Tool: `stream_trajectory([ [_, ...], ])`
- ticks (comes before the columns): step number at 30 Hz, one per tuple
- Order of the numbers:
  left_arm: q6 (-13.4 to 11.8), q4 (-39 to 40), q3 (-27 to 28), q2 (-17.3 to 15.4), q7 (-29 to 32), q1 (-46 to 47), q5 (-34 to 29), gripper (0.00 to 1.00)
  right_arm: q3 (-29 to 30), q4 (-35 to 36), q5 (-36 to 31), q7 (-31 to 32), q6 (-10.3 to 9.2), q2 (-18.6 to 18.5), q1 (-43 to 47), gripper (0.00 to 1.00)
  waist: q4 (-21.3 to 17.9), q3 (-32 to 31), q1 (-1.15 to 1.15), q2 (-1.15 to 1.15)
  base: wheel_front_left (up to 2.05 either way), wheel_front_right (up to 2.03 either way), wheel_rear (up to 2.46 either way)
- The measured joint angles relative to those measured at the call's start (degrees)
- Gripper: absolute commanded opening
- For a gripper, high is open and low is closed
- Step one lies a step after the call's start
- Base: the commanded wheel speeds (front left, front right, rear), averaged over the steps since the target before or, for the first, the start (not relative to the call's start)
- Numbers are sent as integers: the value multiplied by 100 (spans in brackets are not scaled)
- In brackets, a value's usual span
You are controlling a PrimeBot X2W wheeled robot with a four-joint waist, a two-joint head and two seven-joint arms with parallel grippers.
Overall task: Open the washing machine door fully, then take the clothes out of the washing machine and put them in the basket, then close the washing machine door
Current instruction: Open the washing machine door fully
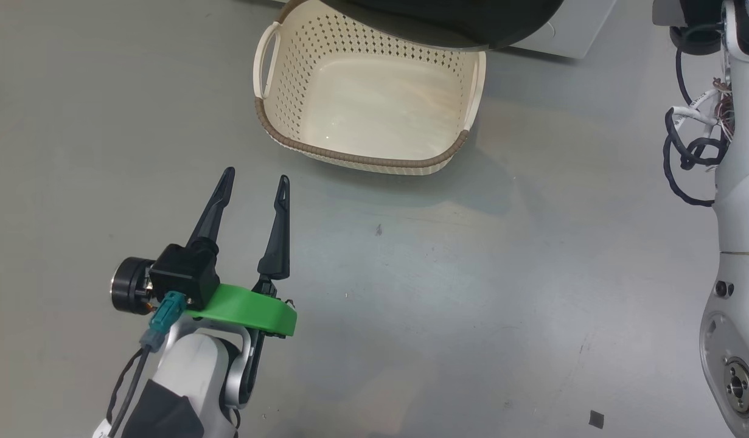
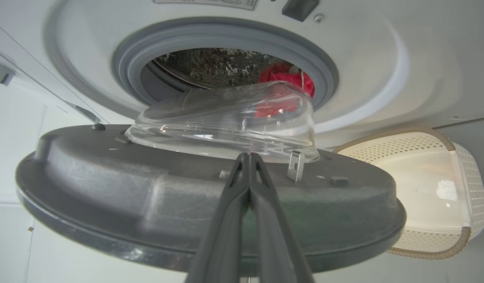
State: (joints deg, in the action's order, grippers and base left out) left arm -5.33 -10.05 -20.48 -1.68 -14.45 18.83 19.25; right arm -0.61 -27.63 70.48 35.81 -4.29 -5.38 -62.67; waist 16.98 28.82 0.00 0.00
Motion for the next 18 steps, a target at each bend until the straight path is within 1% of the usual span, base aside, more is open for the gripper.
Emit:
stream_trajectory([
  [5,-14,11,-18,1,0,4,2,100,-38,-157,45,245,-144,2,-159,0,14,41,0,0,0,0,0],
  [10,-15,9,-21,2,0,49,19,100,-23,-318,146,411,-152,2,-272,0,36,82,0,0,0,0,0],
  [14,-16,8,-20,3,0,98,19,100,71,-435,356,526,-202,7,-326,0,49,97,0,0,0,0,0],
  [18,-18,7,-18,3,0,120,18,100,87,-597,413,687,-244,2,-403,0,54,102,0,0,0,0,0],
])
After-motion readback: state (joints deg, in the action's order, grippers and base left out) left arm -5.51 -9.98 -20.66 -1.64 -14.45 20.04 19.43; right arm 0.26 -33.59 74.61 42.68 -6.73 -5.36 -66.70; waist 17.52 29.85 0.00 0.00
